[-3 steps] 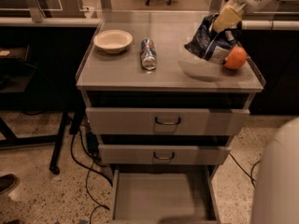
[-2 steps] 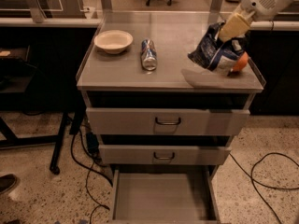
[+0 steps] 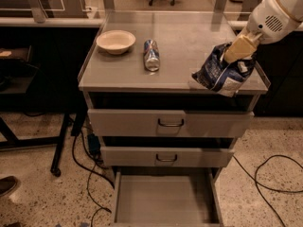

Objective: Place blue chip bag into bottom drawer

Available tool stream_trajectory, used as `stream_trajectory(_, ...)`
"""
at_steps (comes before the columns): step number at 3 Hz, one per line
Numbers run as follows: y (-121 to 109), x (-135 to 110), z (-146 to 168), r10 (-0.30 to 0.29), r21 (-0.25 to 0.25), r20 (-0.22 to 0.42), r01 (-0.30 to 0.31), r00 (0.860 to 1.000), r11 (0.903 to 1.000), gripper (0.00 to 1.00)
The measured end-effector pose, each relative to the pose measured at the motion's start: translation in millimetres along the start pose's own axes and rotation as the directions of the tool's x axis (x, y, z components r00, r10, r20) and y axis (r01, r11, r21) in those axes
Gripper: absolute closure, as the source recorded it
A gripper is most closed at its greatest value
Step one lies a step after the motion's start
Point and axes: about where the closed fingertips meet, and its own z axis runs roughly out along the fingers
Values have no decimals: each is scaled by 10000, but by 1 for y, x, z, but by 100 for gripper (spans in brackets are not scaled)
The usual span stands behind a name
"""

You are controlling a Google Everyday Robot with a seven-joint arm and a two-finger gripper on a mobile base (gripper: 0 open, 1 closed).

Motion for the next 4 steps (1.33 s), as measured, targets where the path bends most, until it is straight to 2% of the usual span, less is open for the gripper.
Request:
stream_trajectory(1, 14, 18, -6, 298, 67, -268, -297, 9992, 9995, 100)
stream_trajectory(2, 45, 56, 14, 744, -800, -845, -812, 9936, 9935, 100)
stream_trajectory(3, 71, 83, 35, 1017, -1667, -1152, -1202, 9881, 9787, 100)
stream_trajectory(4, 73, 84, 38, 1042, -1703, -1189, -1237, 9874, 9776, 100)
